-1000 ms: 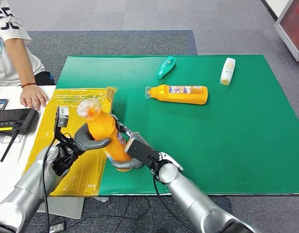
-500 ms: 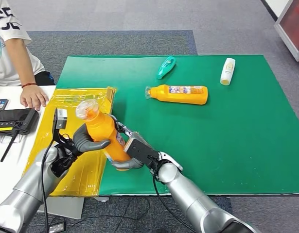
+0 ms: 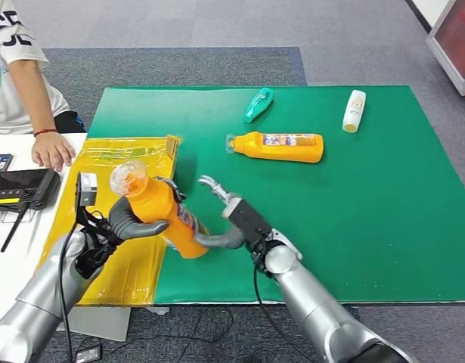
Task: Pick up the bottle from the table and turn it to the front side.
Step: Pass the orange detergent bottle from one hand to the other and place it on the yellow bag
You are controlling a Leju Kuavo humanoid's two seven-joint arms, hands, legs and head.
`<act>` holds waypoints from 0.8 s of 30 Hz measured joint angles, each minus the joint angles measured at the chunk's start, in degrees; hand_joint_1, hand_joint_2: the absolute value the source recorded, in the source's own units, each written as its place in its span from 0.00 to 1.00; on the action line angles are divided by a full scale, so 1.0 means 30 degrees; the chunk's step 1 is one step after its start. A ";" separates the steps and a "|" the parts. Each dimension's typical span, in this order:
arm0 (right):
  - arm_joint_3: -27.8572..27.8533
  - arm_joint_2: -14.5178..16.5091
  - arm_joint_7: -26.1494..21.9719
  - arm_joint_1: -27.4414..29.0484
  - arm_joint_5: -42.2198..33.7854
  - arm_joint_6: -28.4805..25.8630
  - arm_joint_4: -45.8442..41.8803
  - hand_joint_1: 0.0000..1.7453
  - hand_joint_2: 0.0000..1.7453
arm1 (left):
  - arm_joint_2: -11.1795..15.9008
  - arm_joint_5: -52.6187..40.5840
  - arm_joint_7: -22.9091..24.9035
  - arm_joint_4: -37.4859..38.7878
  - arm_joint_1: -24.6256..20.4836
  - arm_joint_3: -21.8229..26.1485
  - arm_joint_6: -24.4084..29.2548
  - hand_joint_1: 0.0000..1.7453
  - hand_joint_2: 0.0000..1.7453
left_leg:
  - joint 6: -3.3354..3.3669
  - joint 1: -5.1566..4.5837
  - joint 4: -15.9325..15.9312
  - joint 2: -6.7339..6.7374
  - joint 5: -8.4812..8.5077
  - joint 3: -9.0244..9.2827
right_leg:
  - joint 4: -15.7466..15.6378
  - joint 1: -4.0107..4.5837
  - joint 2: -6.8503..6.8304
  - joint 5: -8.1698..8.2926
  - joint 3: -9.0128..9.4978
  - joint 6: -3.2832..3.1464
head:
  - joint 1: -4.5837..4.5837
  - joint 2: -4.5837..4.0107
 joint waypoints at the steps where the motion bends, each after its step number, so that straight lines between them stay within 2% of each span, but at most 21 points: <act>1: -0.0490 -0.0250 0.0046 -0.0006 -0.0144 0.0093 -0.0373 0.00 1.00 | 0.0100 -0.0031 -0.0002 -0.0182 0.0187 0.0022 0.0000 1.00 1.00 | 0.0001 -0.0001 0.0000 0.0000 -0.0002 0.0003 | -0.0001 0.0000 0.0000 -0.0001 0.0002 0.0002 | 0.0002 0.0000; 7: -0.2933 -0.1191 0.0102 0.0260 -0.0714 0.0601 -0.2513 0.00 1.00 | 0.0486 -0.0145 -0.0004 -0.1017 0.1126 0.0109 0.0120 1.00 1.00 | 0.0004 -0.0001 0.0000 0.0003 -0.0015 0.0014 | -0.0001 0.0002 0.0001 -0.0013 0.0006 0.0000 | 0.0000 0.0002; 16: -0.4633 -0.1619 0.0107 0.1130 -0.0783 0.0721 -0.4364 0.00 1.00 | 0.0896 -0.1157 -0.0040 -0.1688 0.1512 0.0459 0.0956 1.00 1.00 | 0.0002 -0.0001 0.0000 0.0004 -0.0021 0.0026 | 0.0000 0.0003 0.0001 -0.0024 0.0017 -0.0010 | 0.0004 0.0000; 19: -0.4910 -0.1633 0.0106 0.1395 -0.0767 0.0834 -0.4553 0.00 1.00 | 0.1115 -0.3117 -0.0180 -0.1863 0.1505 0.0554 0.2498 1.00 1.00 | -0.0001 0.0000 0.0000 0.0005 -0.0023 0.0035 | 0.0000 0.0004 0.0004 -0.0024 0.0022 -0.0010 | 0.0004 0.0000; 24: -0.5298 -0.1650 0.0080 0.1884 -0.0683 0.0938 -0.4684 0.00 1.00 | 0.1665 -0.8028 0.0293 -0.2199 0.0936 0.0939 0.6359 1.00 1.00 | -0.0019 0.0002 0.0000 0.0007 -0.0028 0.0054 | 0.0001 0.0009 0.0011 -0.0022 0.0022 -0.0013 | 0.0000 0.0000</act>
